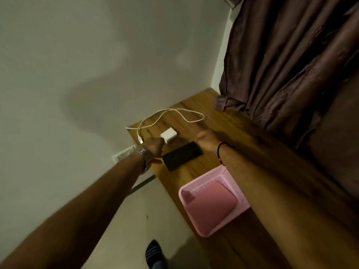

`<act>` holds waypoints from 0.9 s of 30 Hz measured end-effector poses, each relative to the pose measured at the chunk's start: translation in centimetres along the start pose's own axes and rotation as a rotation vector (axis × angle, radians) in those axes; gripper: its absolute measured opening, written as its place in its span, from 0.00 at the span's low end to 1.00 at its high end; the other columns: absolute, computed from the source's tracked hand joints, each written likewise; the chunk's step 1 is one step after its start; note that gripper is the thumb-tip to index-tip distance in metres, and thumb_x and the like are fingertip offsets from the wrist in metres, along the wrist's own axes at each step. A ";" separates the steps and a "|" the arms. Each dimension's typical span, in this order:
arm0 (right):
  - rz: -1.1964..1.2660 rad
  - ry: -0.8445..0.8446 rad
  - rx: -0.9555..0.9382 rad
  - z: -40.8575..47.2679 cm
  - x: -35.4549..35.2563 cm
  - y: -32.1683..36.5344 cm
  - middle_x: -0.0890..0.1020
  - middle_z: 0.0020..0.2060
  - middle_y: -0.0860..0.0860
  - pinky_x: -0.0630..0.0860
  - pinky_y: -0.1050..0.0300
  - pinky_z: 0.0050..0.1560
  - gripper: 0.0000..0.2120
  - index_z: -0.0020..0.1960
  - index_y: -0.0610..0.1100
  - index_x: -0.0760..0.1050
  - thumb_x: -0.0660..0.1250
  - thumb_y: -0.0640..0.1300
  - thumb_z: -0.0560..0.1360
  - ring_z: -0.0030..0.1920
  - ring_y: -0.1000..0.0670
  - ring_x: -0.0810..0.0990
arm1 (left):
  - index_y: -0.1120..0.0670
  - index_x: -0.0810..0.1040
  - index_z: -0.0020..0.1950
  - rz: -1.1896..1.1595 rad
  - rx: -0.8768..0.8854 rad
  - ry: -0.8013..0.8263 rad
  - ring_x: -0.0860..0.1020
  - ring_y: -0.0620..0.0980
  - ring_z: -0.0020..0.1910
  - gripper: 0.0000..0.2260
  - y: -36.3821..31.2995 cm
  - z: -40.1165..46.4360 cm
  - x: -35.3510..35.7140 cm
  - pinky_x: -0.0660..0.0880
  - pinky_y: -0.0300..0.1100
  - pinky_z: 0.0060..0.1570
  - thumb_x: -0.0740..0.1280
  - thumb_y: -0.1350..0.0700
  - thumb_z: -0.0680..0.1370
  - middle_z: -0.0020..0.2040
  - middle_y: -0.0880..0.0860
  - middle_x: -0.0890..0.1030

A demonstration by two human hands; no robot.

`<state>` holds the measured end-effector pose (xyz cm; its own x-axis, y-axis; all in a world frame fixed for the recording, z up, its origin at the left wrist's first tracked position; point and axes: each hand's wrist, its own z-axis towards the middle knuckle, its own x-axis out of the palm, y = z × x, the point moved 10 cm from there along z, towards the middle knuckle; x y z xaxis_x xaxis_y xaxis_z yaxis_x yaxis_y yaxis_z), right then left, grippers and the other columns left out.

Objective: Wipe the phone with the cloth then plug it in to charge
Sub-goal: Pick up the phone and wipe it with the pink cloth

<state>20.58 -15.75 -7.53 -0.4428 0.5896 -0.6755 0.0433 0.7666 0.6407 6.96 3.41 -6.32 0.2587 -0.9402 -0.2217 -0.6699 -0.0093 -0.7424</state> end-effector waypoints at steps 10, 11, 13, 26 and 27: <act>0.092 0.017 0.225 3.4 4.9 -5.4 0.84 0.57 0.44 0.79 0.48 0.63 0.14 0.63 0.41 0.80 0.66 0.43 0.79 0.61 0.43 0.82 | 0.58 0.78 0.56 -0.137 -0.158 -0.034 0.78 0.61 0.54 0.12 5.3 4.7 2.1 0.77 0.52 0.58 0.59 0.52 0.84 0.54 0.59 0.79; 0.130 0.017 0.242 3.5 4.8 -5.6 0.83 0.57 0.45 0.80 0.48 0.63 0.14 0.64 0.41 0.80 0.66 0.44 0.80 0.61 0.43 0.81 | 0.56 0.76 0.51 -0.206 -0.191 -0.038 0.78 0.60 0.50 0.11 5.7 4.8 2.3 0.76 0.51 0.54 0.59 0.50 0.84 0.51 0.58 0.78; 0.326 0.007 0.289 3.4 4.5 -5.8 0.82 0.51 0.50 0.82 0.52 0.53 0.14 0.65 0.42 0.78 0.65 0.43 0.81 0.57 0.47 0.81 | 0.54 0.73 0.51 -0.339 -0.260 -0.008 0.77 0.58 0.47 0.13 6.2 5.1 2.8 0.77 0.51 0.50 0.60 0.46 0.84 0.48 0.56 0.77; 0.613 0.157 -0.044 -1.1 -0.6 3.1 0.85 0.56 0.49 0.79 0.51 0.60 0.15 0.65 0.45 0.78 0.71 0.46 0.79 0.59 0.51 0.82 | 0.49 0.69 0.80 -0.460 -0.198 0.990 0.83 0.68 0.57 0.30 0.2 -0.3 7.6 0.80 0.60 0.59 0.54 0.34 0.83 0.67 0.70 0.78; 0.503 0.048 -0.138 -1.6 -1.8 3.7 0.85 0.55 0.49 0.78 0.53 0.58 0.15 0.64 0.44 0.78 0.70 0.46 0.79 0.57 0.52 0.82 | 0.48 0.69 0.80 -0.450 -0.181 0.986 0.83 0.67 0.55 0.29 0.1 -0.4 7.8 0.81 0.59 0.56 0.54 0.34 0.84 0.64 0.69 0.80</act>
<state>20.09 -14.39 -3.32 -0.4389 0.8611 -0.2566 0.1439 0.3493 0.9259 8.65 -4.03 -7.83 -0.1109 -0.6972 0.7082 -0.7667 -0.3934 -0.5074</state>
